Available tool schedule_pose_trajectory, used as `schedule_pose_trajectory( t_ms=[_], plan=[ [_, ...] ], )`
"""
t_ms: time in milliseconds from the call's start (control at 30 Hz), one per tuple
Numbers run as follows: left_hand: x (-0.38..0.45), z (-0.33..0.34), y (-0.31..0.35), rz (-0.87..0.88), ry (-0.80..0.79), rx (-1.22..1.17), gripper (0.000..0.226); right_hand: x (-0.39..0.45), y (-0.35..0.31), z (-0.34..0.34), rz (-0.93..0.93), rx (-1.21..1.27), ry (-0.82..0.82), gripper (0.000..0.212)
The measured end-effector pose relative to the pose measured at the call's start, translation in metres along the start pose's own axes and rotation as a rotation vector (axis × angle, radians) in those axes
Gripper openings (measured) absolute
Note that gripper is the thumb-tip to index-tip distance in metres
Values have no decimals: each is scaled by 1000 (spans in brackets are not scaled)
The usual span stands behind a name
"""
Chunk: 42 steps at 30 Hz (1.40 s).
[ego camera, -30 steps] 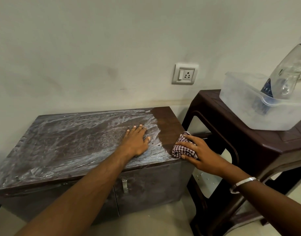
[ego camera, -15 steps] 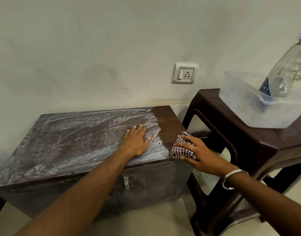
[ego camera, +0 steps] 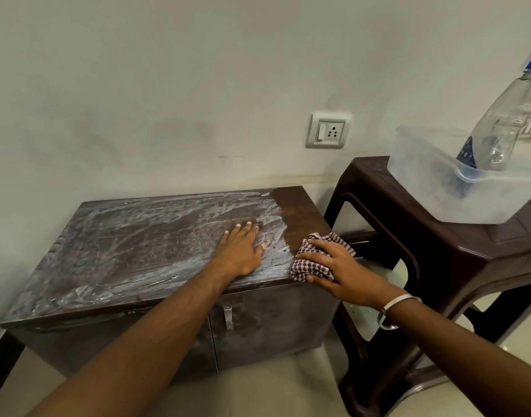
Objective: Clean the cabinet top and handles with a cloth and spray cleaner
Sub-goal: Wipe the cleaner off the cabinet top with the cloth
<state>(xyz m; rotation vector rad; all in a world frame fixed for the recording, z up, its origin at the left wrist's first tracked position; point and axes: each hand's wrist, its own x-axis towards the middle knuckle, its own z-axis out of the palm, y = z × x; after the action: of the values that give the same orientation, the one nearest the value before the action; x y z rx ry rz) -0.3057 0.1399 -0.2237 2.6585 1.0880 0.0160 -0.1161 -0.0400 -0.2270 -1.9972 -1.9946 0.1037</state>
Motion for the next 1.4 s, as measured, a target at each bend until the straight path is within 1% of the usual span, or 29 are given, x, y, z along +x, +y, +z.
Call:
schedule_pose_trajectory(
  t_ms=[200, 333, 467, 567, 667, 800, 900, 1033, 1167, 1267, 1400],
  plan=[
    [-4, 0, -2, 4, -7, -10, 62, 12, -11, 4, 48, -6, 4, 51],
    [-3, 1, -3, 1, 1, -12, 63, 13, -20, 13, -20, 7, 32, 51],
    [-3, 1, -4, 7, 9, -19, 62, 7, -16, 6, -46, 13, -8, 50],
    [-5, 1, -6, 9, 3, -14, 62, 8, -13, 2, 3, 11, -34, 50],
    [-5, 1, -7, 5, -6, -11, 62, 19, -26, 7, 30, 16, -7, 51],
    [-7, -1, -10, -3, -1, -19, 61, 27, -45, 19, -32, 28, 26, 50],
    [-8, -2, -13, -9, -3, -18, 60, 19, -42, 17, -68, 29, 22, 50],
    [-8, -2, -14, -3, -4, -1, 61, 14, -29, 9, -18, 0, 7, 60],
    [-9, -2, -13, -7, 3, 2, 60, 25, -37, 13, 55, 10, 27, 52],
    [-9, -2, -12, -8, 9, -1, 60, 29, -49, 18, 27, 14, 30, 51],
    [-9, -4, -13, -5, 9, -10, 59, 21, -43, 15, 0, 23, -15, 50]
  ],
)
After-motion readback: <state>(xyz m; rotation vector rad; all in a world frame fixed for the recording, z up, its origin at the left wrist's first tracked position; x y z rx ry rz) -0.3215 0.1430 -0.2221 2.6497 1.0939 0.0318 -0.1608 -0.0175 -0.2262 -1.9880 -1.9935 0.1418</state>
